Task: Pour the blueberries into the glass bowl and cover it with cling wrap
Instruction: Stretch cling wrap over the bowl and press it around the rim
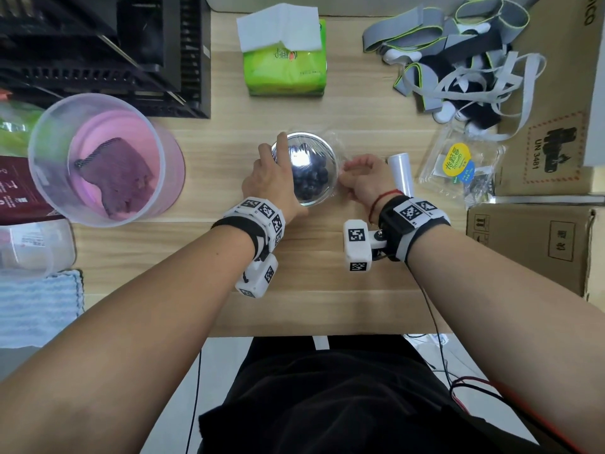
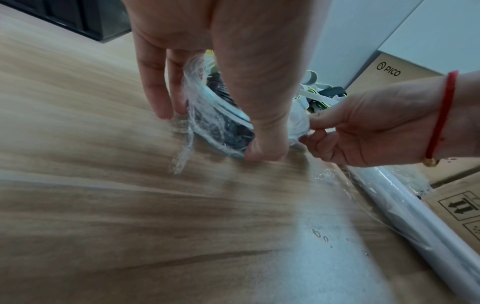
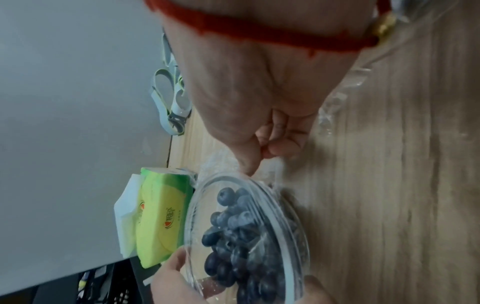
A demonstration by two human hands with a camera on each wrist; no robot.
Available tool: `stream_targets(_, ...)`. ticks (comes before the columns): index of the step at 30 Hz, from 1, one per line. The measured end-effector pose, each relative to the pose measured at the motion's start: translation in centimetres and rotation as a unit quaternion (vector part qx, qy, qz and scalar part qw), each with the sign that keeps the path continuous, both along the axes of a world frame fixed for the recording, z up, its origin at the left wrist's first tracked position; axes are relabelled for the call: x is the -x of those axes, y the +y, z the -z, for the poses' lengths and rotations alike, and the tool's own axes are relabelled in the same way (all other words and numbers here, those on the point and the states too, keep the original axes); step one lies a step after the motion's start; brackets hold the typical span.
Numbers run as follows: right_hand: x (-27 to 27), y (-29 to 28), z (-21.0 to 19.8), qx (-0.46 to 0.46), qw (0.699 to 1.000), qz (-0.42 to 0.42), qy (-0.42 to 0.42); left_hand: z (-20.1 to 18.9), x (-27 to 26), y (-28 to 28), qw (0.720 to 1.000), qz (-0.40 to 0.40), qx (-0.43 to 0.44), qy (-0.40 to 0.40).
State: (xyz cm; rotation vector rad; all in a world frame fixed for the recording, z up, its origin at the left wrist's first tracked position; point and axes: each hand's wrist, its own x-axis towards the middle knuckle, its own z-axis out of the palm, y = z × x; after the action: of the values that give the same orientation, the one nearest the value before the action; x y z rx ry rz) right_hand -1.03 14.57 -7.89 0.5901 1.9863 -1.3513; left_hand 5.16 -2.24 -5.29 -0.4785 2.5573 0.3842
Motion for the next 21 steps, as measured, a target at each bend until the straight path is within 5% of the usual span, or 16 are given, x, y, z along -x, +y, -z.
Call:
stream_targets(9,1.8,-0.8,-0.7,-0.015,0.989,-0.123,0.084,0.3,0.0,0.0,1.000,0.003,0.008,0.012)
stream_targets(14,2.1,-1.2,-0.6,0.040,0.999,-0.023,0.022,0.5,-0.1,0.0,1.000,-0.001,0.008,0.013)
stream_targets(18,2.0,-1.1,-0.3,0.025,0.997,-0.066,0.043,0.5,-0.1,-0.1,1.000,-0.001,0.004,0.015)
stream_targets(21,2.0,-1.3,0.1,0.056,0.998,-0.021,0.016,0.5,0.0,-0.1,1.000,0.001,-0.001,0.013)
